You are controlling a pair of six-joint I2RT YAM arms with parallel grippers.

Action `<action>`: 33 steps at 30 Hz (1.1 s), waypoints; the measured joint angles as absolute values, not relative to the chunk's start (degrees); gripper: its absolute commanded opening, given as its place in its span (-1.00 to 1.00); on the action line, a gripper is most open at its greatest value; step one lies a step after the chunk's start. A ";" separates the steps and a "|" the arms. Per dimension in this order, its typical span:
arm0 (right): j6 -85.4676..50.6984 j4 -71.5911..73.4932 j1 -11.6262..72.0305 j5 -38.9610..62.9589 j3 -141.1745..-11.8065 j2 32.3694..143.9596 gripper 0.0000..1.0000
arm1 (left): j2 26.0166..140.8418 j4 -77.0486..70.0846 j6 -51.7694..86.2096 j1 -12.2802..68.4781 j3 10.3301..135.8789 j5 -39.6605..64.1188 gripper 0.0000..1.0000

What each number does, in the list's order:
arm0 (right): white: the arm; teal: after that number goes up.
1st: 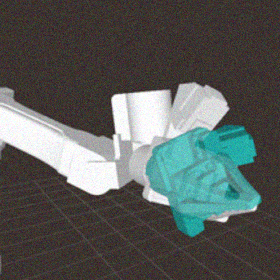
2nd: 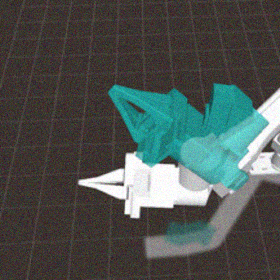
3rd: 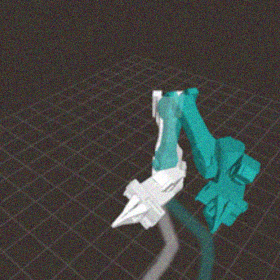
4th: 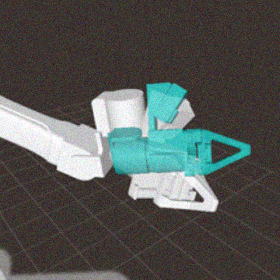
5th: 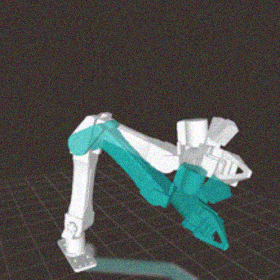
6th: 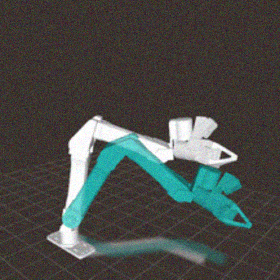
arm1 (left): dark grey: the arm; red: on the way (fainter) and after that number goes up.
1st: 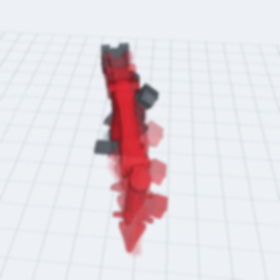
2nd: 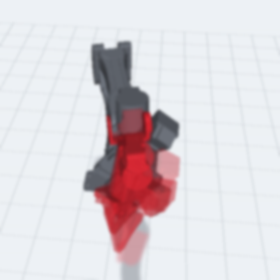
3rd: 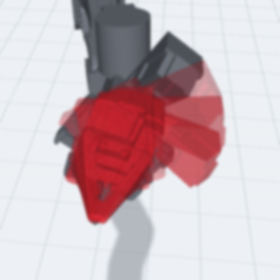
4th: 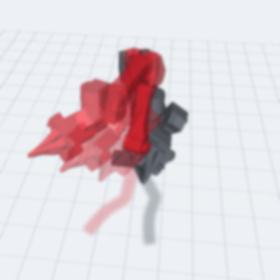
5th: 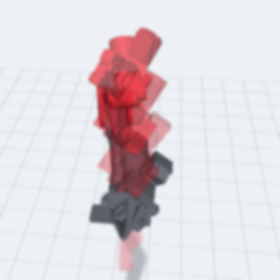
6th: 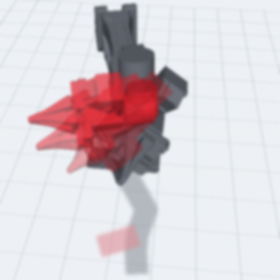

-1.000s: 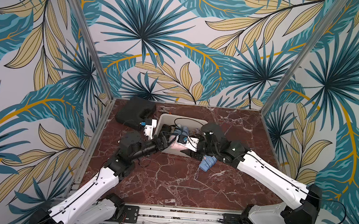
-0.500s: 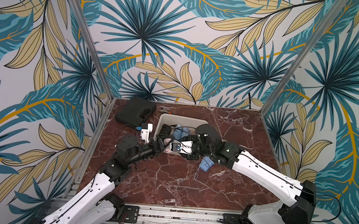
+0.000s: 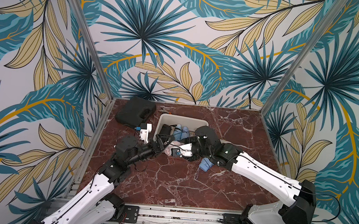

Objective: Put the umbrella into the storage box
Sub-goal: Pick up the umbrella from the center of the board.

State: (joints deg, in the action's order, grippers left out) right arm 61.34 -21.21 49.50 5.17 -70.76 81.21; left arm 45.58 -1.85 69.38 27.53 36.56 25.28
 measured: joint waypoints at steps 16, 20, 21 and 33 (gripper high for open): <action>58.92 -22.63 49.21 5.61 -71.92 80.71 -0.48 | 47.29 0.05 68.01 27.53 36.53 29.69 0.09; 58.94 -23.46 49.04 5.52 -72.97 81.25 -0.45 | 48.01 -0.89 67.99 27.46 36.53 30.13 -0.12; 58.94 -23.75 49.01 5.45 -73.17 81.43 -0.43 | 48.27 -0.99 67.88 27.38 36.53 30.28 -0.19; 52.64 -23.66 49.17 3.79 -72.38 79.37 0.71 | 50.37 -1.67 66.08 27.18 36.56 29.87 -0.72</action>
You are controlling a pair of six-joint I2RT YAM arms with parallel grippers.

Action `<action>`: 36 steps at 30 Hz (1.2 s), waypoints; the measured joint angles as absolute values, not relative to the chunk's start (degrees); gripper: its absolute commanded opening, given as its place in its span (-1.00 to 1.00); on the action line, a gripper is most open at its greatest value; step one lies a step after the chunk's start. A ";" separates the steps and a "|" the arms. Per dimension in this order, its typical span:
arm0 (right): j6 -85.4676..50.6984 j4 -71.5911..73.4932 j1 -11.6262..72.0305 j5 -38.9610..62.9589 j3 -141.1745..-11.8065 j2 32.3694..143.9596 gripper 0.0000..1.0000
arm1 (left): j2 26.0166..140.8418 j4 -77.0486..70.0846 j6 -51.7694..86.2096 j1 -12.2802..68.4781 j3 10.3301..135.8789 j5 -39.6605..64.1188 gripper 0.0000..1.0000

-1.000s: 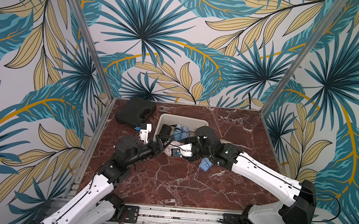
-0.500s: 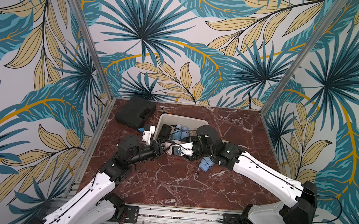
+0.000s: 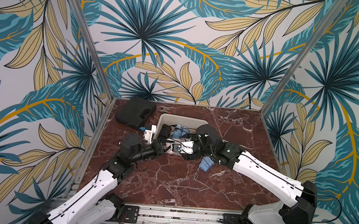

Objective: Put the umbrella into the storage box
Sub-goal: Pick up the umbrella from the center of the board.

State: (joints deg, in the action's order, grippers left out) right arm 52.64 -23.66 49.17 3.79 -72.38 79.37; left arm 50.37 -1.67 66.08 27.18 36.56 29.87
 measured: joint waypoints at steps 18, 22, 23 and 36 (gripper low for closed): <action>-26.26 -19.62 49.28 -7.70 -72.29 68.64 0.83 | 52.90 -30.79 49.65 27.18 29.56 13.82 -1.00; -38.52 -14.79 49.30 -8.16 -71.64 70.89 0.81 | 55.70 -38.44 41.91 27.18 29.56 14.15 -1.00; -41.25 -14.76 49.30 -8.82 -72.16 71.61 0.81 | 56.53 -40.23 39.75 27.18 29.56 14.79 -1.00; -64.27 -12.99 48.62 -12.38 -77.43 77.43 0.83 | 61.71 -51.00 19.53 27.66 28.58 18.06 -1.00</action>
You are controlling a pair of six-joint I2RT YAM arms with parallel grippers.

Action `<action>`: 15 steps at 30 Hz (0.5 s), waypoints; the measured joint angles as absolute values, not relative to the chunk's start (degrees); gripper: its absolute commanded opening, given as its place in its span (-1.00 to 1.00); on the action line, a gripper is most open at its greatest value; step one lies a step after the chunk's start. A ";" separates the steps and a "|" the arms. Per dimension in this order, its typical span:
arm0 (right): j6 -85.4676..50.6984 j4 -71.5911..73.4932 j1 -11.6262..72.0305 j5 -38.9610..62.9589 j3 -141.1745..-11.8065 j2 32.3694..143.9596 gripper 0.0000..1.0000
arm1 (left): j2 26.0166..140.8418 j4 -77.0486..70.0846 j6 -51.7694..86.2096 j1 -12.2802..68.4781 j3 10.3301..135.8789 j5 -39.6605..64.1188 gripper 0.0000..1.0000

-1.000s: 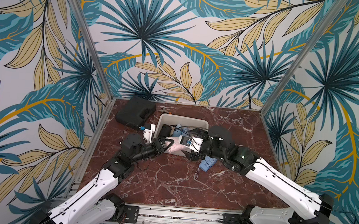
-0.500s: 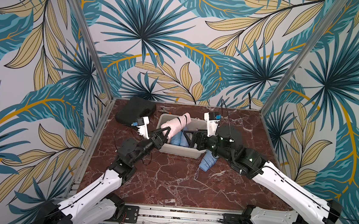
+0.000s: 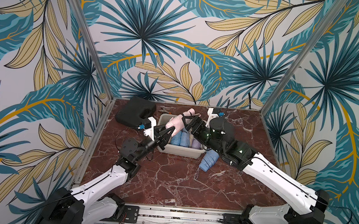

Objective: Put the umbrella into the storage box
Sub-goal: Pick up the umbrella from the center of the board.

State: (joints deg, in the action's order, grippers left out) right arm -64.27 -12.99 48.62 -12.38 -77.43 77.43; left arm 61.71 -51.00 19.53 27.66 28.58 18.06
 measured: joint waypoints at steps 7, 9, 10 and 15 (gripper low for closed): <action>-70.19 -9.67 47.86 -10.68 -77.49 80.58 0.77 | 61.84 -52.58 14.90 27.70 27.97 19.42 -1.00; -71.59 -8.84 47.72 -9.96 -77.58 81.73 0.68 | 61.84 -52.88 14.41 27.70 27.75 19.79 -1.00; -72.16 -8.43 47.66 -9.56 -77.60 82.35 0.61 | 61.84 -53.10 14.22 27.70 27.53 19.99 -1.00; -75.00 -7.51 47.24 -8.49 -77.69 84.07 0.33 | 61.84 -54.30 13.30 27.66 26.41 20.78 -0.96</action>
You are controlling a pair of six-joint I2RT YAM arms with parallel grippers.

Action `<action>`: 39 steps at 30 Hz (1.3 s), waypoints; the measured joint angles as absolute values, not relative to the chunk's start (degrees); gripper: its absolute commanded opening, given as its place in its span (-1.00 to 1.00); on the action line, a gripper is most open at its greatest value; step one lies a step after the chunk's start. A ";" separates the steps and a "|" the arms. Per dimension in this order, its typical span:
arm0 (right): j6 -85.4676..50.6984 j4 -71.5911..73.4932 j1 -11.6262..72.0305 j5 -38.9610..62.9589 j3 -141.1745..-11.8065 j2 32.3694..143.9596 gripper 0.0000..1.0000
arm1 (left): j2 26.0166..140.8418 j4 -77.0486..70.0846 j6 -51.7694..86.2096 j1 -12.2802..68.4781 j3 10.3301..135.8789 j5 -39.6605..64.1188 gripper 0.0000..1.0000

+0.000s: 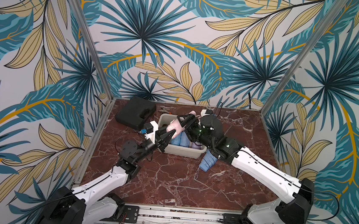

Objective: Put the umbrella into the storage box
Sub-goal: Pick up the umbrella from the center of the board.

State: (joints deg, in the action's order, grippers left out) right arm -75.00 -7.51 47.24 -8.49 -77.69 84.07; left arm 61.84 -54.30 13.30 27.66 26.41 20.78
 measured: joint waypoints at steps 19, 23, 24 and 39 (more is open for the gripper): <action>-77.28 -4.78 45.36 -7.53 -77.69 86.72 -0.33 | 55.48 -49.17 11.33 27.77 25.32 20.38 1.00; -74.24 -11.03 42.35 -8.49 -78.61 86.74 -0.35 | 51.24 -42.06 10.61 27.77 25.32 19.92 1.00; -72.84 -13.87 41.58 -8.95 -79.44 86.87 -0.35 | 49.95 -40.12 10.44 27.77 25.32 19.62 1.00; -45.76 -43.77 39.90 -18.81 -94.96 99.79 -0.36 | 41.95 -15.46 18.65 27.77 28.10 5.06 1.00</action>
